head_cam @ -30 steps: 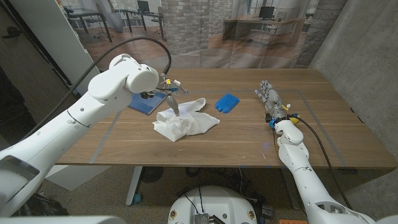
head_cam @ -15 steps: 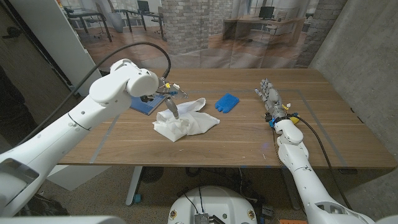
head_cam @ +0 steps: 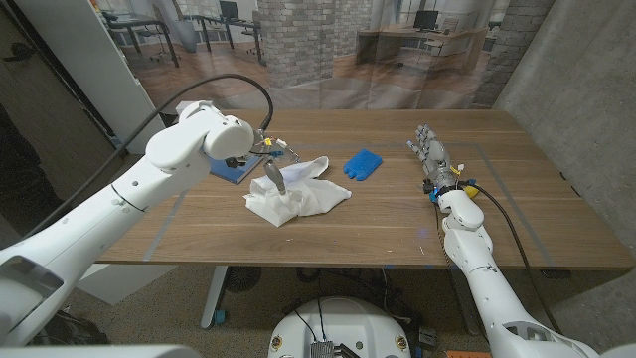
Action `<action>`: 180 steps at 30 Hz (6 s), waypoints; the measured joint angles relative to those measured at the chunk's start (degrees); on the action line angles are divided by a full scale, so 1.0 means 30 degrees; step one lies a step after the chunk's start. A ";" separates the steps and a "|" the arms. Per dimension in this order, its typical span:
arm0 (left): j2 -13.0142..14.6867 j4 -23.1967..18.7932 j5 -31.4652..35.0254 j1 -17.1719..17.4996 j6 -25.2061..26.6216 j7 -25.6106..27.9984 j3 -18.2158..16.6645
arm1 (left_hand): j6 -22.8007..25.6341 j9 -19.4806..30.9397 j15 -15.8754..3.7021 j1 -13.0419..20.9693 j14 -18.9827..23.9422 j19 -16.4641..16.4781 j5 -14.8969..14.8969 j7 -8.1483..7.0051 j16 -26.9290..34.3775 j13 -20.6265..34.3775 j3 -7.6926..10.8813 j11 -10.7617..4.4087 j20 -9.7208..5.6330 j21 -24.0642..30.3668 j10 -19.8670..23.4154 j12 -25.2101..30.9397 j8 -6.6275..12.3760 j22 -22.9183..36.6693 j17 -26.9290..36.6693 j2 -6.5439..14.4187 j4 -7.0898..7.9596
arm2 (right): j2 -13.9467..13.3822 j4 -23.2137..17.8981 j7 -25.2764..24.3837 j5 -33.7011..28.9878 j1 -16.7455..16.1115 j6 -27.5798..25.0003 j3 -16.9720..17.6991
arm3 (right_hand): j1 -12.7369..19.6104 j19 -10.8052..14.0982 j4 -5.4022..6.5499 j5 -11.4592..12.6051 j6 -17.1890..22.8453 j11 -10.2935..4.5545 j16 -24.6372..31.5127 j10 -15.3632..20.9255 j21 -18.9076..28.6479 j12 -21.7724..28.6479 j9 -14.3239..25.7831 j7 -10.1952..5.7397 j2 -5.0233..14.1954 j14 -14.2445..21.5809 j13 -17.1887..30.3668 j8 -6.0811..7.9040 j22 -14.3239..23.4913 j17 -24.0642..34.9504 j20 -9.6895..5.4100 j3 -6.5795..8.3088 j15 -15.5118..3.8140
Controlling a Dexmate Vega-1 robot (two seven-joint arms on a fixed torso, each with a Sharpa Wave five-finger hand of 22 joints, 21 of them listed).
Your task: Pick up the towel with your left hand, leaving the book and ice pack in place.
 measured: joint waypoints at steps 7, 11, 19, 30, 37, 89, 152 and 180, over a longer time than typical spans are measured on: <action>-0.0065 0.0274 -0.0007 0.0002 -0.0132 0.0108 0.0185 | 0.0001 -0.0001 0.0000 0.0092 0.0001 0.0000 0.0000 0.0000 0.0001 0.0088 -0.0059 -0.0001 0.0000 0.0002 0.0001 0.0087 0.0000 -0.0002 -0.0001 0.0092 0.0055 | 0.0000 -0.0020 -0.0062 -0.0056 0.0006 0.0001 -0.0011 | 0.0000 0.0069 0.0000 0.0000 0.0000 0.0000 0.0000 -0.0001 0.0000 0.0000 0.0000 0.0000 0.0000 -0.0001 0.0000 0.0000 0.0000 0.0000 0.0070 0.0000 0.0000; -0.0081 0.0377 -0.0007 0.0002 -0.0200 0.0130 0.0262 | 0.0001 -0.0001 0.0000 0.0092 0.0001 0.0001 0.0136 0.0000 0.0000 0.0126 -0.0163 -0.0002 0.0000 0.0002 0.0002 0.0088 0.0000 -0.0002 0.0020 0.0092 0.0002 | 0.0001 -0.0021 -0.0089 -0.0076 0.0027 0.0001 -0.0022 | 0.0001 0.0069 0.0000 0.0000 0.0000 0.0000 0.0000 0.0000 0.0000 0.0000 0.0000 0.0000 0.0001 0.0000 0.0000 0.0000 0.0000 0.0001 0.0070 0.0000 -0.0001; -0.0153 0.0733 0.0041 -0.0112 -0.0365 0.0148 0.0558 | 0.0002 -0.0001 0.0000 0.0168 0.0001 0.0001 0.0136 0.0000 0.0000 0.0183 -0.0161 -0.0002 0.0000 -0.0071 0.0003 0.0230 0.0000 -0.0003 0.0089 0.0167 0.0001 | 0.0010 0.0003 -0.0158 -0.0125 0.0058 -0.0022 -0.0037 | 0.0001 0.0068 0.0000 0.0000 0.0000 0.0000 0.0000 -0.0001 0.0000 0.0000 0.0000 0.0000 0.0001 -0.0001 0.0000 0.0000 0.0000 0.0000 0.0070 0.0000 0.0000; -0.0220 0.0999 0.0554 -0.0235 -0.0546 0.0174 0.0879 | 0.0002 -0.0002 0.0000 0.0268 0.0001 0.0001 0.0135 0.0000 -0.0001 0.0347 -0.0314 -0.0039 -0.0001 -0.0142 -0.0174 0.0380 0.0075 -0.0005 0.0177 0.0267 -0.0001 | 0.0023 0.0223 -0.0217 -0.0158 0.0152 -0.0032 -0.0052 | 0.0001 0.0136 0.0001 0.0000 -0.0001 0.0000 0.0000 -0.0001 0.0000 0.0000 0.0000 0.0000 0.0001 -0.0001 0.0000 0.0000 0.0000 0.0001 0.0001 0.0000 0.0000; -0.0319 0.1234 0.0863 -0.0289 -0.0682 0.0193 0.1096 | 0.0076 0.0092 0.0000 0.0268 0.0002 0.0001 0.0135 0.0072 -0.0001 0.0353 -0.0395 -0.0039 -0.0001 -0.0142 -0.0173 0.0401 0.0151 -0.0006 0.0176 0.0266 0.0079 | 0.0030 0.0405 -0.0241 -0.0181 0.0262 -0.0034 -0.0061 | 0.0002 0.0136 0.0001 0.0000 -0.0001 -0.0001 0.0000 -0.0001 0.0000 0.0000 0.0000 0.0000 0.0001 -0.0001 0.0000 0.0000 0.0000 0.0000 0.0002 0.0000 -0.0001; -0.0943 0.3108 0.1016 0.0668 -0.1501 0.4755 0.1579 | 1.6140 0.1024 -0.4514 0.7317 1.7921 1.9539 -0.2134 -0.1649 0.2391 -0.1840 -0.1292 -0.2886 -0.5092 0.4658 1.4086 0.2612 0.3368 -0.0555 -0.2297 0.1689 -0.1263 | -0.0054 0.1622 -0.0497 -0.0395 0.1030 0.0335 0.0035 | 0.0002 0.0203 -0.0079 0.0000 -0.0001 -0.0001 0.0000 -0.0002 0.0000 0.0000 0.0000 0.0000 0.0002 0.0209 0.0000 0.0000 0.0000 0.0000 0.0072 0.0081 0.0001; -0.0406 0.1730 0.1041 0.3781 -0.1088 1.2179 -0.1257 | 2.1104 0.3309 -0.5155 1.2568 2.5006 2.1263 -0.0811 -0.1500 0.4987 0.3453 -0.0271 -0.3115 -0.6233 1.0228 2.0931 0.5653 0.9691 -0.0233 -0.0224 0.1848 -0.1212 | -0.0353 0.1980 -0.0605 -0.1007 0.1746 0.0802 -0.0250 | 0.0002 0.0482 -0.0079 0.0000 0.0137 0.0036 0.0000 0.0171 0.0000 0.0000 0.0000 -0.0001 0.0002 0.0345 0.0000 0.0000 0.0000 0.0000 -0.0004 0.0080 -0.0002; -0.0513 0.1306 -0.0211 0.4738 -0.1207 1.4564 -0.2998 | 2.1238 0.3180 -0.5159 1.2668 2.5009 2.1221 -0.0258 -0.1492 0.4974 0.3837 -0.0317 -0.3178 -0.6274 1.0816 2.0998 0.5406 0.9988 -0.0410 0.2561 0.1748 -0.1203 | -0.0269 0.1710 -0.0890 -0.1274 0.1739 0.0836 -0.0435 | 0.0002 0.0479 -0.0135 0.0000 0.0135 0.0035 -0.0001 0.0169 0.0000 0.0000 0.0000 0.0000 0.0002 0.0343 0.0000 0.0000 0.0000 0.0000 -0.0001 0.0136 -0.0001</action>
